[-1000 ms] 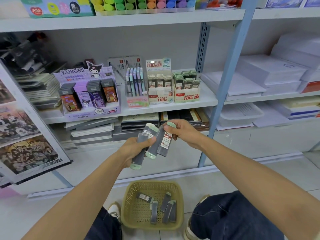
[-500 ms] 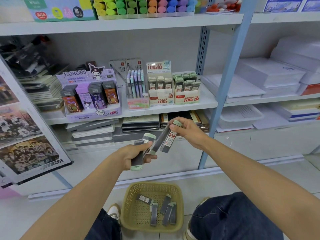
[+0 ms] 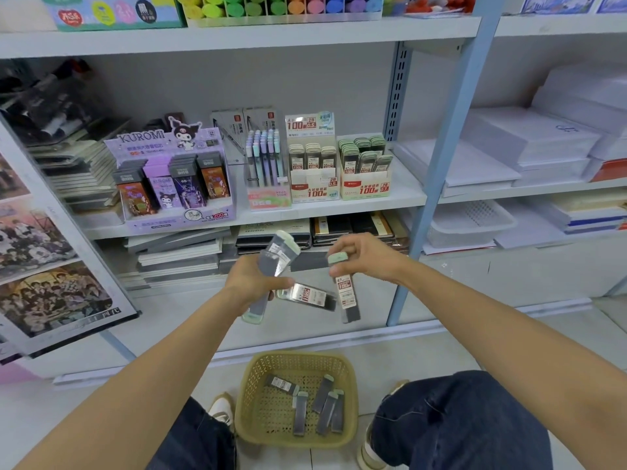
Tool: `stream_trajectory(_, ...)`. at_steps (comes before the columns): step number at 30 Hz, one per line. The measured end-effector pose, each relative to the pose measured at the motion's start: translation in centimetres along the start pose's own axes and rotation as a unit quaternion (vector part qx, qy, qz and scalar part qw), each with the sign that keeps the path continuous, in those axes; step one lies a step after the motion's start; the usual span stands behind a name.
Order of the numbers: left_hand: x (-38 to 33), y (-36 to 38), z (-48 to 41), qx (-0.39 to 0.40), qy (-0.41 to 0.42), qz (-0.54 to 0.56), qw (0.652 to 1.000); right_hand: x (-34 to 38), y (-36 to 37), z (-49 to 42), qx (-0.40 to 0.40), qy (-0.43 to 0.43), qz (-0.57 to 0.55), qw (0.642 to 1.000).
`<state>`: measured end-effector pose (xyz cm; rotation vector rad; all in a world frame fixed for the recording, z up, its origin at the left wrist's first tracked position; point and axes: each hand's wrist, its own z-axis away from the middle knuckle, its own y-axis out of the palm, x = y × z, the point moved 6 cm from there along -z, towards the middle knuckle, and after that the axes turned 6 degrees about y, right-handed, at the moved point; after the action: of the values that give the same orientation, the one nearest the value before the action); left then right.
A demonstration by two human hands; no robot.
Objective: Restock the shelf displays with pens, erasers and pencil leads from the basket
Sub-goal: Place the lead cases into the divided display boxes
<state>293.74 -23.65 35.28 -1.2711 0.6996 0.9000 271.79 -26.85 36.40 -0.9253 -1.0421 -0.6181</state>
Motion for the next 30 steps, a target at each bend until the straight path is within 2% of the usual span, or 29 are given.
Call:
stream_trajectory(5, -2.0, 2.1, 0.7, 0.052, 0.064, 0.022, 0.996, 0.6, 3.1, -0.6, 0.034, -0.015, 0.079, 0.996)
stream_trajectory(11, -1.9, 1.5, 0.8, -0.005, 0.033, 0.120, 0.992, -0.5, 3.7, -0.2, 0.059, -0.008, -0.022, 0.998)
stream_trajectory(15, -1.3, 1.7, 0.9, -0.005, 0.000, 0.202, 0.979, -0.8, 2.3, 0.1, -0.005, -0.009, -0.089, 0.996)
stream_trajectory(19, -0.9, 3.1, 1.4, 0.019, -0.012, 0.218, 0.976, -0.2, 0.7, 0.4, -0.074, -0.041, -0.170, 0.982)
stream_trajectory(23, -2.1, 4.4, 1.6, 0.009, 0.017, 0.259, 0.966, 0.0, 1.4, 0.1, -0.099, -0.037, -0.139, 0.985)
stream_trajectory(28, -3.3, 5.0, 1.7, 0.007, 0.050, 0.236, 0.970, -0.1, 0.8, 0.1, -0.157, -0.017, -0.134, 0.978)
stream_trajectory(30, -3.6, 5.0, 1.4, 0.001, 0.047, 0.229, 0.972, -0.1, 0.6, 0.0, -0.151, -0.004, -0.139, 0.979)
